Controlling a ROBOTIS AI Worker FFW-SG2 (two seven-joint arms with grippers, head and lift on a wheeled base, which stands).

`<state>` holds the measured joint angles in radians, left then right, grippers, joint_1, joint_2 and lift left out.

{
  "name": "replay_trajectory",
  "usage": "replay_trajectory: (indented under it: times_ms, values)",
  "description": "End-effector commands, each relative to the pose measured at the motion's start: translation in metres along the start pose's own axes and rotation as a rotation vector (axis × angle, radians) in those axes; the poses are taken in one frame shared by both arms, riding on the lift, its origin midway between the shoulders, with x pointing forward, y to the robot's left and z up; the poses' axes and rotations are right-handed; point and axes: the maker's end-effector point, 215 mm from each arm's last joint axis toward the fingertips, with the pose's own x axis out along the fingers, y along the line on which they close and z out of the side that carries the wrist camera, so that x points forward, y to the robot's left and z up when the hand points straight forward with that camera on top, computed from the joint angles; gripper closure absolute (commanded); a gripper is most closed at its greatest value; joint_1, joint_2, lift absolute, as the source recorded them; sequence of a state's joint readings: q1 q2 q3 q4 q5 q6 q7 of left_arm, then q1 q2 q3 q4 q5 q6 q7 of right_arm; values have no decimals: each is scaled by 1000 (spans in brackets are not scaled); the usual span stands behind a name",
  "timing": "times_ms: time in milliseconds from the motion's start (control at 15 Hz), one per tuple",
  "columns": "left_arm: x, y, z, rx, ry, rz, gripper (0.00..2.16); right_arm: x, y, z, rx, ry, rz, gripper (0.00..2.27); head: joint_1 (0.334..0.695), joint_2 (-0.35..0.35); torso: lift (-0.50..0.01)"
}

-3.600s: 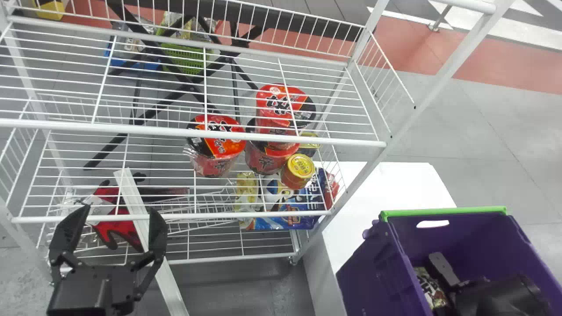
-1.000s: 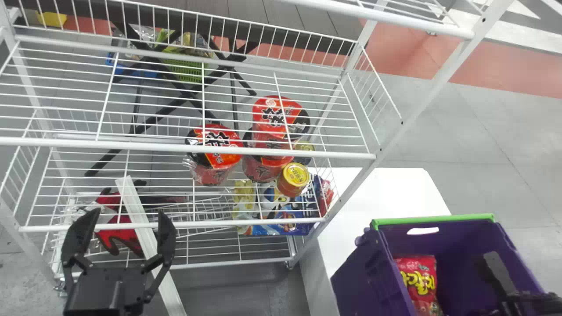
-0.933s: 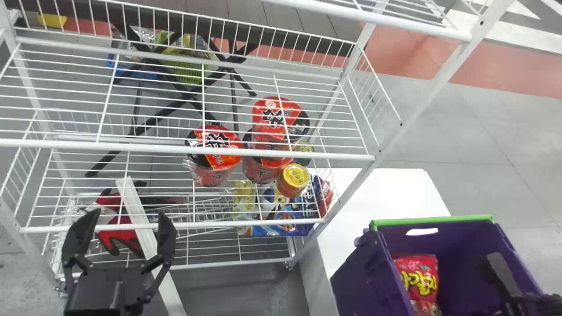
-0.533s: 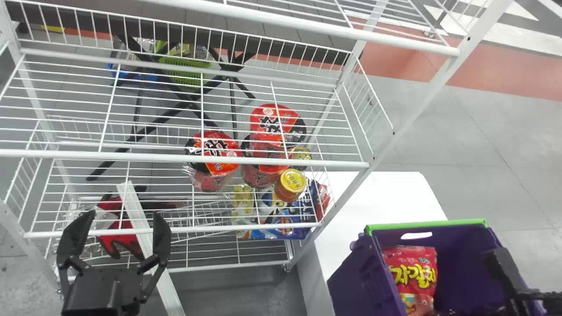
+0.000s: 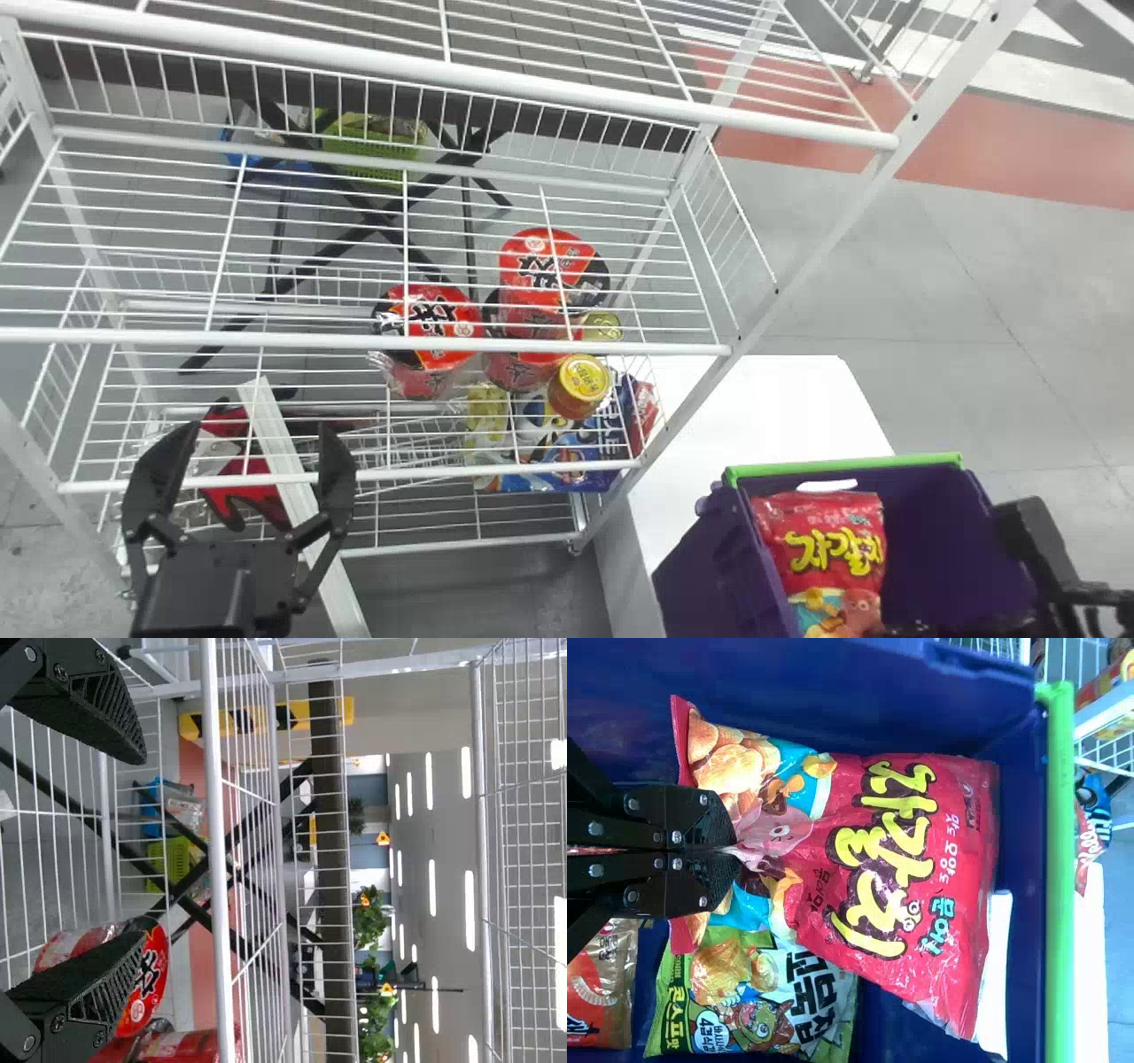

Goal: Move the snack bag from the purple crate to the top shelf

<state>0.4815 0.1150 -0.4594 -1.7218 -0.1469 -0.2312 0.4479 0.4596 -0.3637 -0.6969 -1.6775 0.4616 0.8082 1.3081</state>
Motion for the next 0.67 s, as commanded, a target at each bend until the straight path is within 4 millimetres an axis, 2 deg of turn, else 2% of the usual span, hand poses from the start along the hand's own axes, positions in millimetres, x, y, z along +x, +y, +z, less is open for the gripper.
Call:
replay_trajectory:
  times_ms: [0,267,600]
  values:
    - [-1,-1,-2,6,8,1,124,-5,-1,-3,0,-1,4,1771,695,-350,-337]
    - [-3,-1,-3,15,12,2,124,-16,-3,-8,5,-13,4,1771,695,-350,-322]
    - [-4,-4,-4,16,15,0,124,-32,2,0,2,-51,14,1771,695,-350,-301]
